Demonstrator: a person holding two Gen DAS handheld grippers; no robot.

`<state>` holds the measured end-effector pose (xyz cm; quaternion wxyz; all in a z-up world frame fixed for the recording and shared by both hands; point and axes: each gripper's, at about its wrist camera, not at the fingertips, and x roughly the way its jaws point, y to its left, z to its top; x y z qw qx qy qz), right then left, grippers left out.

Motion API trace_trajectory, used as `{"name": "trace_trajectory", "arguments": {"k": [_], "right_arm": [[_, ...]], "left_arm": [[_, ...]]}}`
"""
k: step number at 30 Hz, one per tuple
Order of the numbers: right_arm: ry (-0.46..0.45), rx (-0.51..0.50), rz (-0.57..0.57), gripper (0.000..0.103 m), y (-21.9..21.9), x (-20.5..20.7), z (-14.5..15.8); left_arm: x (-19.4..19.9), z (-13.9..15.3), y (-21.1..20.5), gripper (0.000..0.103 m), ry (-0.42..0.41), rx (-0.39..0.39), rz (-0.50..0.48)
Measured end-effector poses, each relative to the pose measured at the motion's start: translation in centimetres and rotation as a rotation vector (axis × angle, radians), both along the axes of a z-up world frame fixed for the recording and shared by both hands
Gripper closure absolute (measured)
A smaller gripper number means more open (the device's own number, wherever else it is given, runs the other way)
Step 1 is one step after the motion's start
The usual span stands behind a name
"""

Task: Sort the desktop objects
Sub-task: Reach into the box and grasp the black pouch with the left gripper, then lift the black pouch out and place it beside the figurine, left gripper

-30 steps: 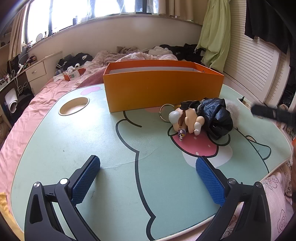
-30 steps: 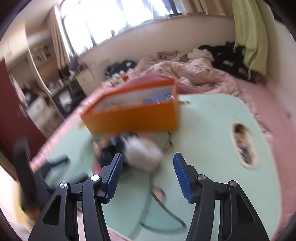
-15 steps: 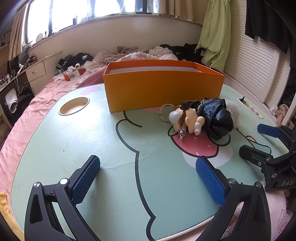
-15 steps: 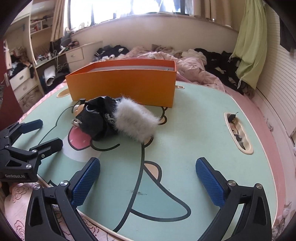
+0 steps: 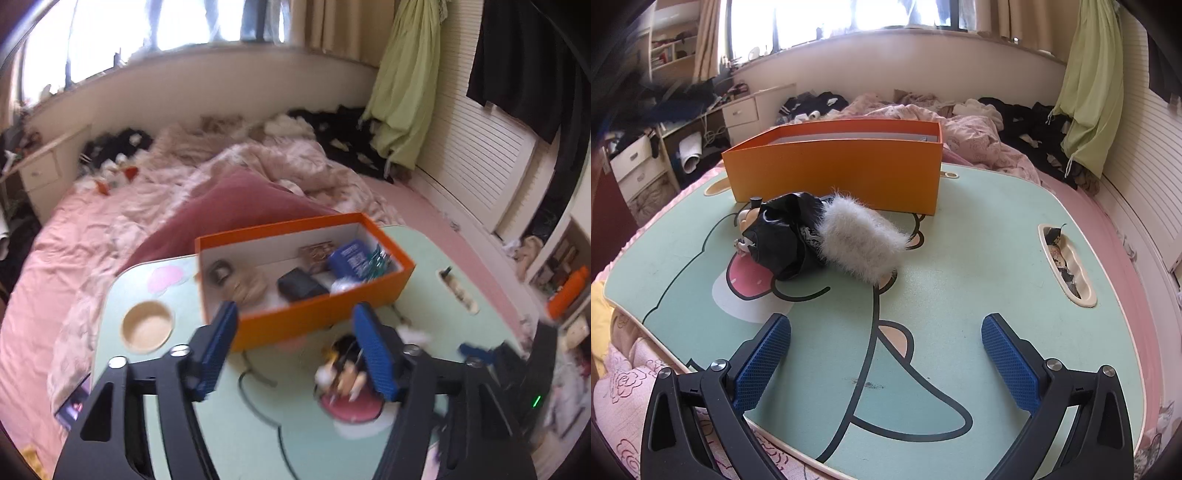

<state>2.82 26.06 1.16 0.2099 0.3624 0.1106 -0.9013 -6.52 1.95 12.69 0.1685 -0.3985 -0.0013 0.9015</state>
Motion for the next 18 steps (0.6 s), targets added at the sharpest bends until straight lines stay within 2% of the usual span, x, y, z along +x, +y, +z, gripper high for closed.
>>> {"name": "trace_trajectory", "arguments": {"k": [2, 5, 8, 11, 15, 17, 18], "right_arm": [[0.000, -0.001, 0.001, 0.000, -0.1, 0.0, 0.0], [0.000, 0.000, 0.001, 0.000, -0.1, 0.1, 0.0], [0.002, -0.003, 0.000, 0.000, -0.1, 0.1, 0.1], [0.002, -0.004, 0.000, 0.000, 0.0, 0.0, 0.1], [0.002, -0.004, 0.000, 0.000, -0.1, 0.0, 0.2], [0.002, -0.005, 0.000, 0.000, -0.2, 0.0, 0.2], [0.003, -0.005, 0.001, 0.000, -0.1, -0.1, 0.2]], "left_arm": [[-3.9, -0.5, 0.9, 0.042, -0.103, 0.001, -0.022], [-9.4, -3.9, 2.3, 0.042, -0.292, -0.007, 0.004], [-12.6, -7.5, 3.6, 0.042, -0.420, -0.042, 0.053], [-14.0, -9.9, 3.7, 0.042, -0.517, -0.010, 0.082], [-15.0, -11.3, 4.4, 0.041, -0.544, -0.009, 0.027], [-15.3, -11.7, 4.4, 0.048, -0.547, -0.027, 0.025], [-15.3, -11.7, 4.3, 0.056, -0.539, -0.043, 0.027]]}}
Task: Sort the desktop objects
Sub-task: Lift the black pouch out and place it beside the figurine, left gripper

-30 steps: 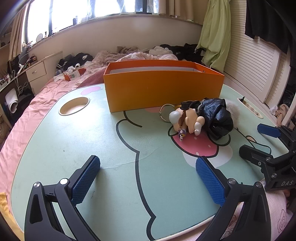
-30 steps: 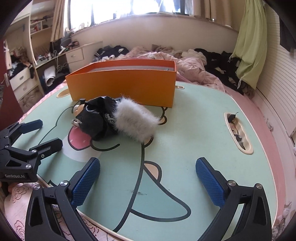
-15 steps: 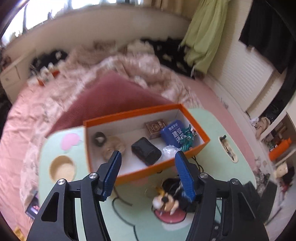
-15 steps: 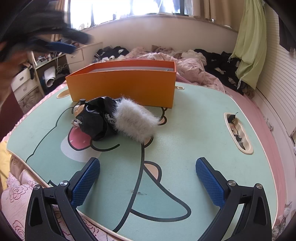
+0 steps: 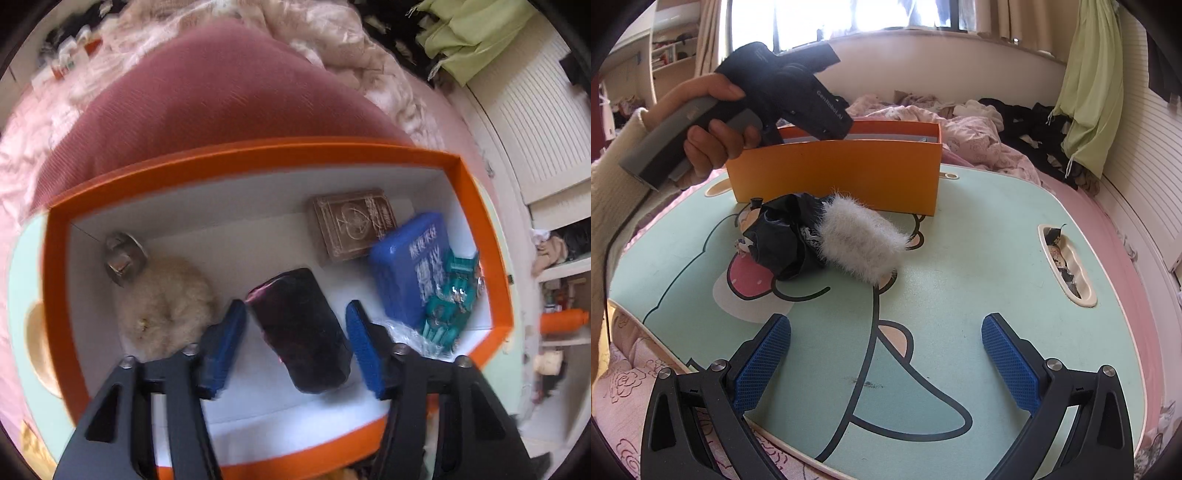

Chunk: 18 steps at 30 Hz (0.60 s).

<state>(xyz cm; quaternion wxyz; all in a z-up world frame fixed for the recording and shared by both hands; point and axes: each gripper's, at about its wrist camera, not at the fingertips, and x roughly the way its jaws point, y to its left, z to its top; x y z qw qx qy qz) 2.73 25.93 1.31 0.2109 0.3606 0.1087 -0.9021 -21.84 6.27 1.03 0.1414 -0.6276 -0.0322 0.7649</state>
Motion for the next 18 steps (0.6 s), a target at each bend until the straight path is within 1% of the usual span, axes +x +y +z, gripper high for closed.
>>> {"name": "trace_trajectory", "arguments": {"k": [1, 2, 6, 9, 10, 11, 13, 14, 15, 17, 18], "right_arm": [[0.000, 0.000, 0.000, 0.000, -0.1, -0.1, 0.1], [0.000, 0.000, 0.000, 0.000, -0.1, 0.0, 0.1], [0.000, 0.000, 0.000, 0.000, -0.1, 0.0, 0.0], [0.000, 0.000, 0.001, 0.000, -0.1, 0.0, 0.0], [0.000, 0.000, 0.001, 0.000, -0.1, 0.0, 0.0], [0.001, -0.001, 0.001, 0.000, 0.0, -0.1, 0.0], [0.001, -0.001, 0.001, 0.000, 0.0, 0.0, 0.0], [0.001, -0.001, 0.001, 0.000, 0.0, 0.0, 0.0], [0.001, -0.001, 0.001, 0.000, 0.0, 0.0, 0.0], [0.000, 0.001, 0.001, 0.000, 0.0, -0.1, 0.0], [0.000, 0.000, 0.001, 0.000, 0.0, 0.0, 0.0]], "left_arm": [[0.0, 0.1, -0.3, 0.062, 0.012, -0.006, 0.008], [-0.1, 0.2, -0.6, 0.074, 0.018, -0.008, 0.020], [0.7, 0.1, -2.2, 0.074, 0.033, 0.065, 0.037], [1.3, 0.9, -2.9, 0.074, 0.080, 0.095, 0.044], [1.8, 1.8, -3.2, 0.074, 0.109, 0.104, 0.051], [2.6, 3.0, -3.5, 0.074, 0.157, 0.104, 0.056], [5.0, 5.6, -3.8, 0.074, 0.282, 0.103, 0.057], [6.5, 6.9, -4.0, 0.074, 0.349, 0.118, 0.060], [8.9, 8.1, -4.6, 0.074, 0.418, 0.154, 0.064], [12.7, 8.9, -5.6, 0.074, 0.457, 0.231, 0.048], [14.0, 8.9, -5.9, 0.074, 0.457, 0.257, 0.036]]}}
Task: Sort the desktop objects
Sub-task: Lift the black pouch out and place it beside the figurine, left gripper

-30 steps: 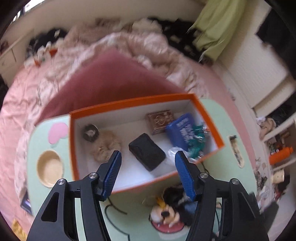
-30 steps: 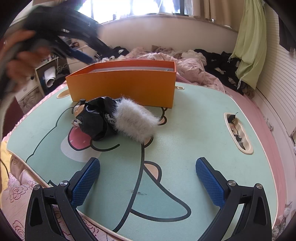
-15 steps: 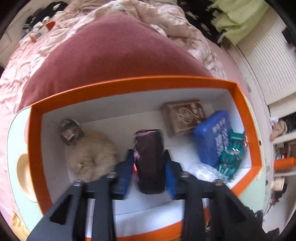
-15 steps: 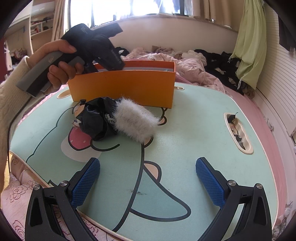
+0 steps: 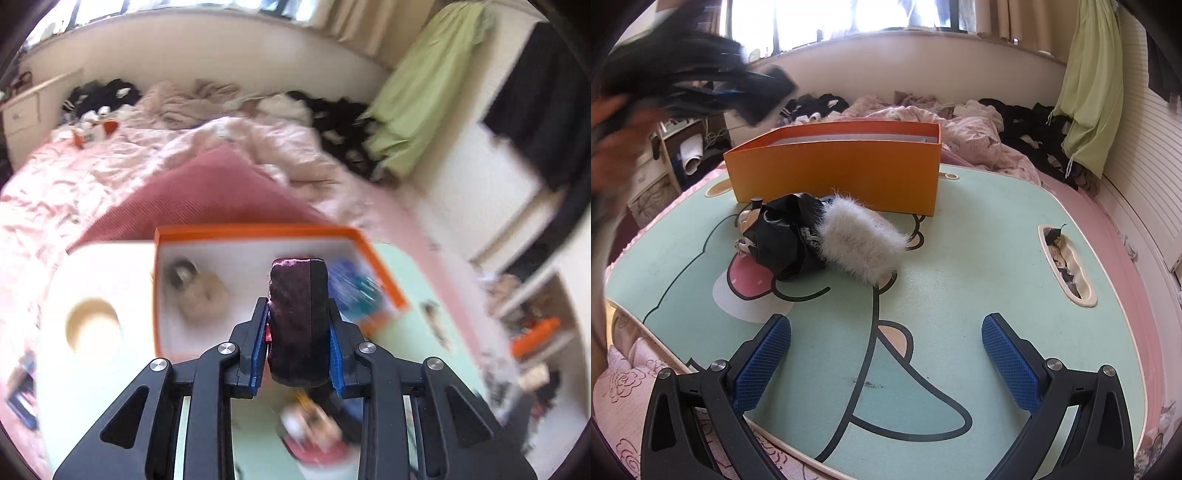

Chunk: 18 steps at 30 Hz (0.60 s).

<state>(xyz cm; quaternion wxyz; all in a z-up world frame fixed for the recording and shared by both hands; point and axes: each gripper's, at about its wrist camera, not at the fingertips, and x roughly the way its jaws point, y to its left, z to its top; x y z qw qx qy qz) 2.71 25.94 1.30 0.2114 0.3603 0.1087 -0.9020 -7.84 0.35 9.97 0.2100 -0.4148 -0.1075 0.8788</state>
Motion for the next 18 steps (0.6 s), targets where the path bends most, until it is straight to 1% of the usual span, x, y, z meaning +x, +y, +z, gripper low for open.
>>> {"name": "trace_trajectory", "arguments": {"k": [1, 3, 6, 8, 10, 12, 14, 16, 17, 18], "right_arm": [[0.000, -0.001, 0.000, 0.000, 0.0, 0.0, 0.0], [0.001, 0.000, 0.001, 0.000, 0.0, 0.0, 0.0], [0.000, -0.001, 0.001, 0.000, 0.1, 0.0, 0.0], [0.000, -0.001, 0.001, 0.000, 0.1, 0.0, 0.0], [0.001, 0.000, 0.001, 0.000, 0.1, 0.0, 0.0], [0.001, -0.001, 0.002, 0.000, 0.2, -0.1, 0.0], [0.000, -0.002, 0.002, 0.000, 0.1, -0.1, 0.0], [0.001, -0.001, 0.002, 0.000, 0.1, 0.0, 0.0], [0.001, -0.001, 0.002, 0.000, 0.1, 0.0, 0.0], [0.001, -0.001, 0.002, 0.000, 0.1, 0.0, 0.0]], "left_arm": [[1.6, -0.3, -0.2, 0.074, -0.001, 0.016, -0.022], [3.4, -1.5, -0.2, 0.074, -0.010, 0.009, -0.039], [5.3, -4.4, -0.4, 0.074, -0.045, -0.074, -0.015], [5.5, -6.2, -0.2, 0.074, -0.071, -0.098, 0.009], [4.8, -7.5, 0.4, 0.074, -0.094, -0.097, 0.001], [4.5, -7.9, 1.0, 0.073, -0.084, -0.108, 0.014], [4.5, -8.0, 1.5, 0.064, -0.055, -0.125, 0.024], [5.2, -7.7, 1.4, 0.045, -0.034, -0.106, 0.028], [5.7, -7.6, 1.1, 0.041, -0.014, -0.093, 0.035], [6.3, -7.2, 0.8, 0.032, 0.009, -0.087, 0.049]]}}
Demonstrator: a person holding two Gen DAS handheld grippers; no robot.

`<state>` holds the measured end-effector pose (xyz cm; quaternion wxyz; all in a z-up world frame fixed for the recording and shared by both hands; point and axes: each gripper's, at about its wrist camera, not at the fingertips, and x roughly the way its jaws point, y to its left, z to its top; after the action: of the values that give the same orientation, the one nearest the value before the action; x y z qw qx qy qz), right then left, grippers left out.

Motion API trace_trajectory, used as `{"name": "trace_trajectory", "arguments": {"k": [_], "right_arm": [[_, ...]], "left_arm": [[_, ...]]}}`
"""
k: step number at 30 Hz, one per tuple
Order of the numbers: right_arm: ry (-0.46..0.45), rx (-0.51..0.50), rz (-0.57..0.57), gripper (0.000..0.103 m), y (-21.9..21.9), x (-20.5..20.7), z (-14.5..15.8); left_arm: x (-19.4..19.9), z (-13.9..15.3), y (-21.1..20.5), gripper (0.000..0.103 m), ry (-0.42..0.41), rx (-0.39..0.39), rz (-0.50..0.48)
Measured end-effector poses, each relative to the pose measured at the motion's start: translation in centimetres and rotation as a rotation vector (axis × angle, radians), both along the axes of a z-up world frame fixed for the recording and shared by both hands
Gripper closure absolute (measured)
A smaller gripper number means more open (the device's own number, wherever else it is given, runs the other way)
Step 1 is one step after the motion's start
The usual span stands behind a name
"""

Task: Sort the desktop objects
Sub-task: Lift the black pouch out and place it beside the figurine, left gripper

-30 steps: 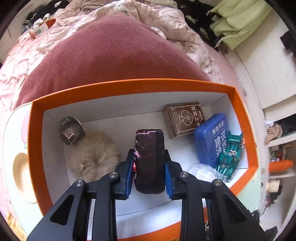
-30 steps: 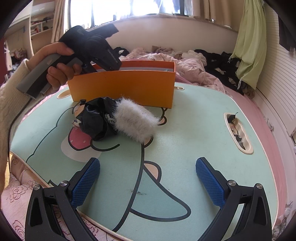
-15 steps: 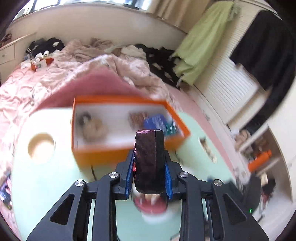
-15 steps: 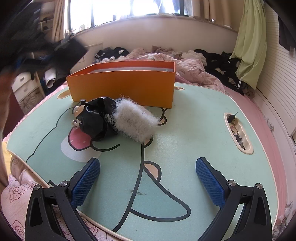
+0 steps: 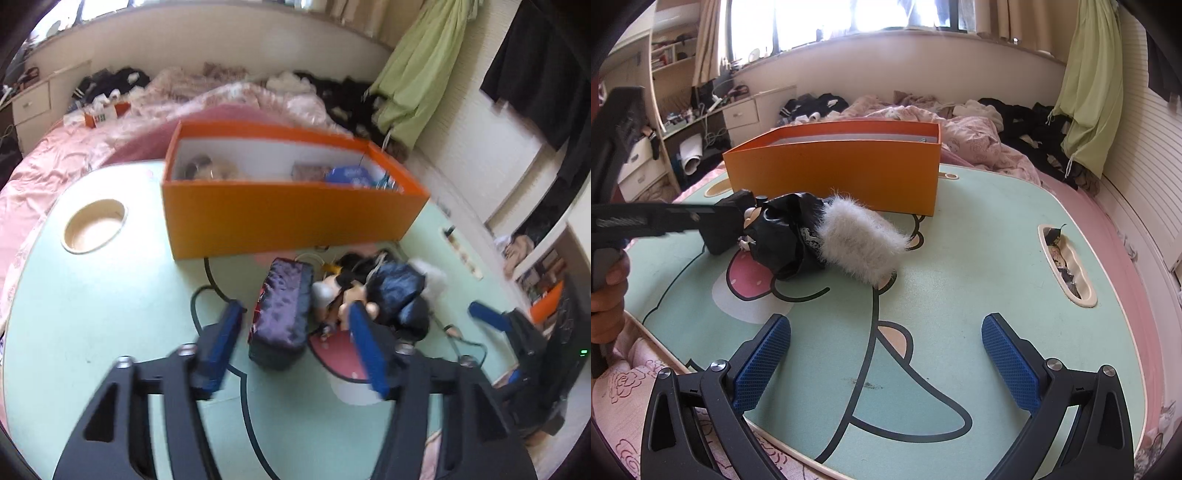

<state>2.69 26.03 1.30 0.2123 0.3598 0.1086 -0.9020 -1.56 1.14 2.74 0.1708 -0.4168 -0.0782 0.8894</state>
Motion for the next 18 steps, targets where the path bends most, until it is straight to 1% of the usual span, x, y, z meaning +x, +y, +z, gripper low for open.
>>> {"name": "trace_trajectory", "arguments": {"k": [1, 2, 4, 7, 9, 10, 11, 12, 14, 16, 18], "right_arm": [[0.000, 0.000, 0.000, 0.000, 0.0, 0.0, 0.0], [0.000, 0.000, 0.000, 0.000, 0.0, -0.1, 0.0], [0.000, 0.000, 0.000, 0.000, 0.0, 0.0, 0.0], [0.000, 0.000, 0.000, 0.000, 0.0, 0.0, 0.0], [0.001, 0.000, 0.001, 0.000, 0.1, -0.1, 0.0], [0.000, 0.000, 0.001, 0.000, 0.0, 0.0, 0.0], [0.002, 0.001, 0.001, 0.000, 0.0, 0.0, 0.0], [0.002, 0.000, 0.001, 0.000, 0.1, -0.1, 0.0], [0.001, -0.001, 0.002, 0.000, 0.1, 0.0, 0.0], [0.001, 0.001, 0.002, 0.000, 0.1, -0.1, 0.0], [0.000, 0.006, 0.003, 0.000, 0.0, -0.1, 0.1]], "left_arm": [[0.6, 0.3, -0.3, 0.023, 0.026, -0.009, 0.020], [1.1, 0.6, -0.5, 0.020, 0.046, -0.025, 0.039], [2.1, 0.6, -0.6, 0.020, 0.068, -0.089, 0.071], [3.2, -0.7, -0.4, 0.020, 0.047, -0.187, 0.084], [3.6, -2.0, -0.4, 0.020, 0.032, -0.218, 0.102], [3.7, -2.6, -0.4, 0.019, 0.046, -0.231, 0.108], [4.0, -2.9, -0.2, 0.018, 0.077, -0.257, 0.118], [4.0, -3.1, -0.3, 0.017, 0.094, -0.256, 0.129], [3.8, -3.2, -0.4, 0.017, 0.086, -0.239, 0.134], [3.7, -3.5, -0.5, 0.012, 0.100, -0.236, 0.136], [3.8, -3.6, -0.4, 0.012, 0.106, -0.234, 0.141]]}}
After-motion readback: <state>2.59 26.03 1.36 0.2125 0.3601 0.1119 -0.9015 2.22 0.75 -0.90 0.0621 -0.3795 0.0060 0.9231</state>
